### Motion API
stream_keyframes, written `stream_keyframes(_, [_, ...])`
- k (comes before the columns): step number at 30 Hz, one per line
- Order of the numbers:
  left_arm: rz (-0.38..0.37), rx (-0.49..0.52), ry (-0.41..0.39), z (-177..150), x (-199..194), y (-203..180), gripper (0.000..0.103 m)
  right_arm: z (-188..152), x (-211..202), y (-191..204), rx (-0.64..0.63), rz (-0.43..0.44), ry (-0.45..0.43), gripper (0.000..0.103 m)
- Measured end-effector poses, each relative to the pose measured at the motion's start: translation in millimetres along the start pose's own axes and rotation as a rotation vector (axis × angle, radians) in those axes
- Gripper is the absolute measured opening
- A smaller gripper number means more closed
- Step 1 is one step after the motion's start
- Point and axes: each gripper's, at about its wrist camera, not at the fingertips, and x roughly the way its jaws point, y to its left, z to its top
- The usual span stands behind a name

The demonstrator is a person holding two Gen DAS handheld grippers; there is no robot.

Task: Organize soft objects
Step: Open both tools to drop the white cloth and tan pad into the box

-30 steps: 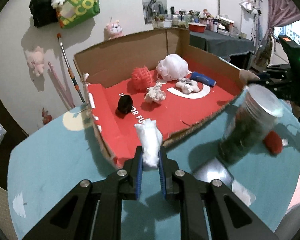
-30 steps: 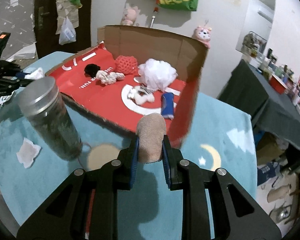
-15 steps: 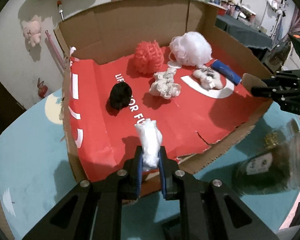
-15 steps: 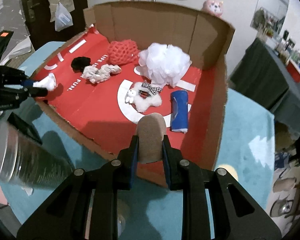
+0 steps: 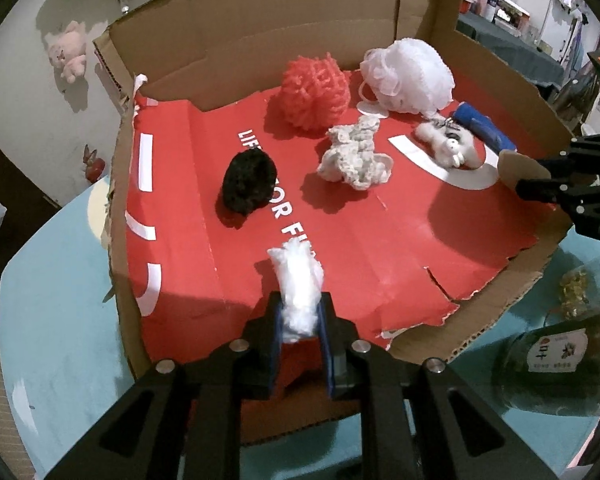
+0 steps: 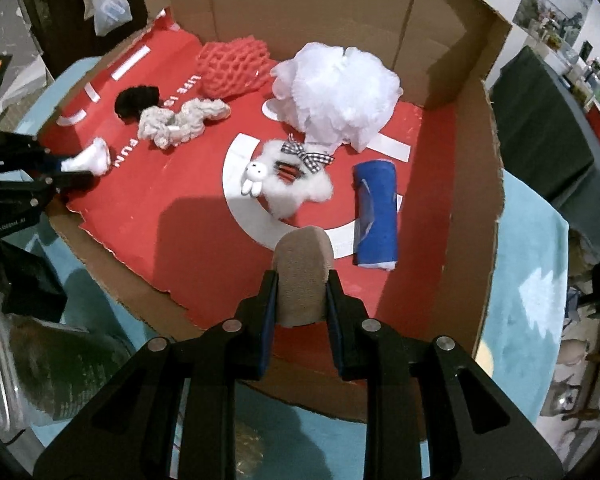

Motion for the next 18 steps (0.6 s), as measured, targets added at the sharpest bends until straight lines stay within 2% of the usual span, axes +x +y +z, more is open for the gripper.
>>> stream_keyframes(11, [0.01,0.005,0.017,3,6,4,0.021,3,13,-2,0.009,-0.04,0.053,0.029])
stream_keyframes(14, [0.009,0.009,0.019,3,6,4,0.024,3,14,0,-0.002,-0.04,0.058,0.036])
stream_keyframes(16, [0.011,0.012,0.018,4,7,5,0.025,2,14,5,-0.014,-0.029,0.053,0.048])
stream_keyframes(18, [0.013,0.017,0.016,4,6,4,0.029,2,13,9,-0.028,-0.054,0.043,0.051])
